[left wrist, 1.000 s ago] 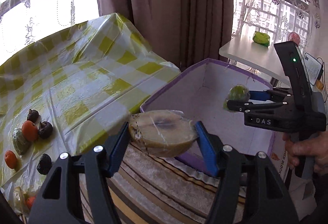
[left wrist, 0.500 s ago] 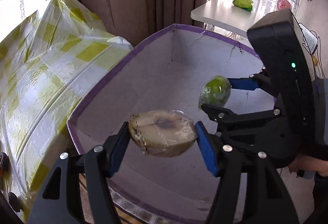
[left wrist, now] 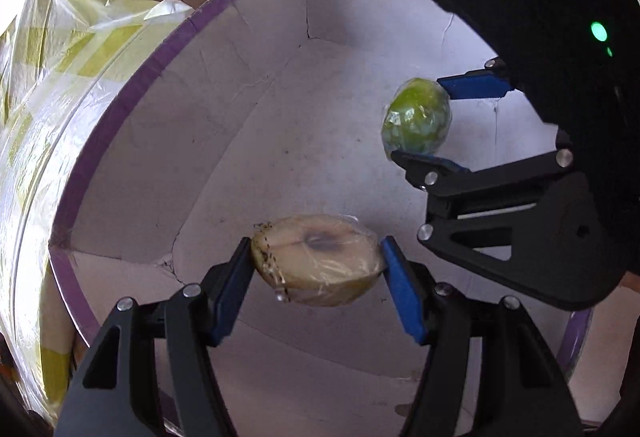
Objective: Organize fruits
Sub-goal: 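Open left tool to drop pear half while right tool releases green fruit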
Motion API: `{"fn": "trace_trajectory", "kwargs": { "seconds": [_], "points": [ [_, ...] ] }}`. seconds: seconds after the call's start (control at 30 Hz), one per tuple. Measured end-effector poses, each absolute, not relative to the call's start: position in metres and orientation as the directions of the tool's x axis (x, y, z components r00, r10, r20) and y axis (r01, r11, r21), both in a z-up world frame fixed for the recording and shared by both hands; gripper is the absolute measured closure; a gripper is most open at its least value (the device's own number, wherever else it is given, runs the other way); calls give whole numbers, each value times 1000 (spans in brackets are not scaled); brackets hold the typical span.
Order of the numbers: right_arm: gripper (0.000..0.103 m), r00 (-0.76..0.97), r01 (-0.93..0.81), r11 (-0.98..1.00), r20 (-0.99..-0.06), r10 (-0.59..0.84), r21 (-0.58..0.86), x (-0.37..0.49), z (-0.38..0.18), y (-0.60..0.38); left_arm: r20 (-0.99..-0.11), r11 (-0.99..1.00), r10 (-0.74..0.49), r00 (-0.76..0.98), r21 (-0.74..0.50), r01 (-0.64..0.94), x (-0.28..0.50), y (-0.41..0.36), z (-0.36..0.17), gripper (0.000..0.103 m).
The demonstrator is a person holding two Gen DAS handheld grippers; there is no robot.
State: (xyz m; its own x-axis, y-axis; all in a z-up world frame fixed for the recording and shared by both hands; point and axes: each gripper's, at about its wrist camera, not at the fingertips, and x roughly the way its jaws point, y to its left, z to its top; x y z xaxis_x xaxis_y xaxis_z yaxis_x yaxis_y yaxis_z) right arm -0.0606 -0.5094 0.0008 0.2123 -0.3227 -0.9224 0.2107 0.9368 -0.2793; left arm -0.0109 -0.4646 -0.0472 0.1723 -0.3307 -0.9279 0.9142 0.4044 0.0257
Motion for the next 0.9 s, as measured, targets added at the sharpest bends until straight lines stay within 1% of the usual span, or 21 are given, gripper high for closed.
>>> {"fn": "trace_trajectory", "kwargs": {
  "seconds": [0.17, 0.5, 0.53, 0.57, 0.6, 0.77, 0.9],
  "points": [
    [45, 168, 178, 943, -936, -311, -281, -52, -8, -510, -939, 400, -305, 156, 22, 916, -8, -463, -52, 39],
    [45, 144, 170, 940, -936, -320, -295, -43, -15, -516, -952, 400, -288, 101, -24, 916, 0, -459, -55, 38],
    [42, 148, 171, 941, -937, -317, -292, -38, -13, -518, -952, 400, -290, 102, -24, 916, 2, -460, -54, 35],
    [39, 155, 176, 942, -937, -313, -286, -38, -11, -518, -950, 402, -296, 104, -25, 915, 2, -459, -53, 28],
    [34, 161, 180, 939, -933, -322, -293, -36, -9, -520, -948, 403, -299, 109, -21, 915, 1, -457, -53, 25],
    [30, 193, 224, 940, -933, -303, -258, -40, -6, -530, -939, 407, -324, 112, -32, 913, 5, -450, -48, 23],
    [24, 241, 276, 941, -934, -265, -196, -52, 0, -528, -919, 408, -358, 167, 7, 913, 0, -448, -39, 23]
  ]
}}
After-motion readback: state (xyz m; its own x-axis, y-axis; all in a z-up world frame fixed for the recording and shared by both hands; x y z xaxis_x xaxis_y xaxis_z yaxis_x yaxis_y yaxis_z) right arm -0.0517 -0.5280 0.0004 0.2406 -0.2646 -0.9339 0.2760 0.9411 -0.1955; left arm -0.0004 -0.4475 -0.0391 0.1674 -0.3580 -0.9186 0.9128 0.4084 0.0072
